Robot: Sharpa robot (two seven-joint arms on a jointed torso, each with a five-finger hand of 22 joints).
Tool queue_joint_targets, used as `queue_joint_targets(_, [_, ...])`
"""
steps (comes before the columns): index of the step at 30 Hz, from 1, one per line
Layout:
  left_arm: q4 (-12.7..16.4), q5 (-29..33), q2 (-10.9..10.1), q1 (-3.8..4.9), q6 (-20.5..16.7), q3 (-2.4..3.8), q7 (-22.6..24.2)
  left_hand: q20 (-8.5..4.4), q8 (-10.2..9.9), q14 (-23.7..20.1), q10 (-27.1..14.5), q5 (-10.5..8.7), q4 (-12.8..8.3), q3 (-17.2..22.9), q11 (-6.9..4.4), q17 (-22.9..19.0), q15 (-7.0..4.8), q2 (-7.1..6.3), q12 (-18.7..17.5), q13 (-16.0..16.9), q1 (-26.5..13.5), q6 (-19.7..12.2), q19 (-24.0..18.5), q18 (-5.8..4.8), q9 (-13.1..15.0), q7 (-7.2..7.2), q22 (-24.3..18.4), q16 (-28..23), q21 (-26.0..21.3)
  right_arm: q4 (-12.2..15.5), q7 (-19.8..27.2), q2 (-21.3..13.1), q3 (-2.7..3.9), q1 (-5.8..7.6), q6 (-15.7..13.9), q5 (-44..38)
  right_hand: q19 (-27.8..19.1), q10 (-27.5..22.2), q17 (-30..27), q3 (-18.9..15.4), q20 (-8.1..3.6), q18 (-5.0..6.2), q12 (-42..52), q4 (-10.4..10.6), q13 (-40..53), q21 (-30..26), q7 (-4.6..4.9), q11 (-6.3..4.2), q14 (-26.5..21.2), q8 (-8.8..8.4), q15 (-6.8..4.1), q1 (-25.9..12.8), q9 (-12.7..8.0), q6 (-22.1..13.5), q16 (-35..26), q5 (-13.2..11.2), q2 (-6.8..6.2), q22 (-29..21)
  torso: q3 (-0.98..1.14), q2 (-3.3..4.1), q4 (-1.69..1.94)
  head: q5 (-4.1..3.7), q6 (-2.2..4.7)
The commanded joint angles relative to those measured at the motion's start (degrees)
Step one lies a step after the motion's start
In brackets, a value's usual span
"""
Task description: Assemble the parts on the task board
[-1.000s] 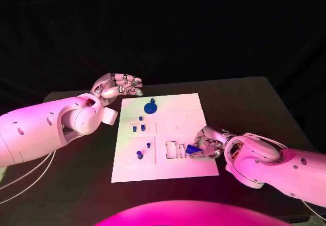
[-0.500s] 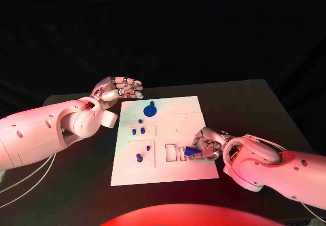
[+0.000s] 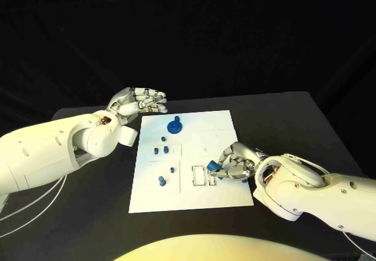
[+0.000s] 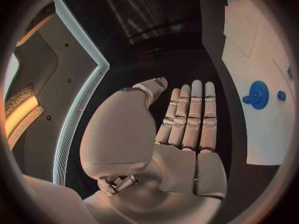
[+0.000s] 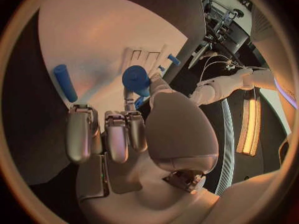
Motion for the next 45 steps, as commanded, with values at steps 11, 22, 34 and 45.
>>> queue_joint_targets(11, [0.25, 0.30, 0.22, -0.01, 1.04, 0.04, 0.62, 0.04, -0.36, -0.37, -0.52, -0.17, 0.05, -0.13, 0.05, 0.09, 0.13, 0.04, 0.32, 0.06, 0.05, -0.23, 0.58, 0.69, 0.08, 0.07, -0.10, -0.22, -0.43, -3.25, 0.29, 5.17, -0.27, -1.23, 1.31, 4.21, 3.29, 4.09, 15.06, 0.96, -0.59, -1.06, 0.44, -0.04, 12.28, 0.59, -2.89, -0.81, 5.87, 3.48, -0.65, -6.01, 0.29, 3.20, 0.18, 0.11, 1.52, 12.45, 0.03, 0.01, 0.00, 0.63, -0.49])
queue_joint_targets(22, [0.29, 0.27, 0.24, -0.01, 1.22, 0.05, 0.46, 0.04, -0.36, -0.37, -0.52, -0.17, 0.05, -0.13, 0.05, 0.09, 0.13, 0.04, 0.32, 0.06, 0.05, -0.23, 0.58, 0.69, 0.08, 0.07, -0.10, -0.22, -0.43, -5.63, -0.65, 7.88, -0.31, -1.83, 1.26, 2.01, 3.34, 4.14, 15.06, 1.07, -0.64, -1.09, 0.50, -0.23, 12.35, 0.80, -2.98, -0.89, 5.87, 3.64, -0.72, -5.89, 0.34, 3.19, 0.18, 0.13, 1.23, 12.50, 0.03, 0.08, 0.00, 0.86, -0.53])
queue_joint_targets(34, [0.34, 0.04, 0.19, 0.00, 1.20, 0.05, 0.21, 0.05, -0.35, -0.41, -0.56, -0.17, 0.10, -0.17, 0.07, 0.17, 0.14, 0.15, 0.35, 0.07, 0.13, -0.23, 0.67, 0.70, 0.10, 0.09, -0.21, -0.25, -0.60, -6.48, -0.95, 9.03, -0.30, -2.15, 0.48, 0.15, 3.28, 4.02, 15.06, 0.96, -0.70, -1.05, 0.25, -0.01, 12.18, 0.57, -2.97, -0.91, 5.87, 3.89, -0.76, -6.95, 0.38, 3.09, 0.18, 0.12, 0.76, 12.44, 0.03, 0.04, -0.02, 1.39, -0.72])
queue_joint_targets(45, [0.37, -0.39, 0.10, 0.00, 1.06, 0.05, 0.10, 0.05, -0.35, -0.41, -0.57, -0.16, 0.10, -0.16, 0.07, 0.19, 0.14, 0.21, 0.35, 0.08, 0.16, -0.23, 0.68, 0.70, 0.11, 0.09, -0.23, -0.26, -0.62, -6.88, -1.88, 9.18, -0.29, -2.17, 1.42, -1.10, 3.15, 3.72, 15.06, -2.00, -0.71, -0.99, -0.54, 0.05, 11.84, 0.24, -2.95, -0.87, 5.87, 5.51, -0.74, -15.97, 0.68, 2.31, 0.18, 0.01, -0.99, 12.35, 0.03, 0.02, -0.07, 1.38, -0.54])
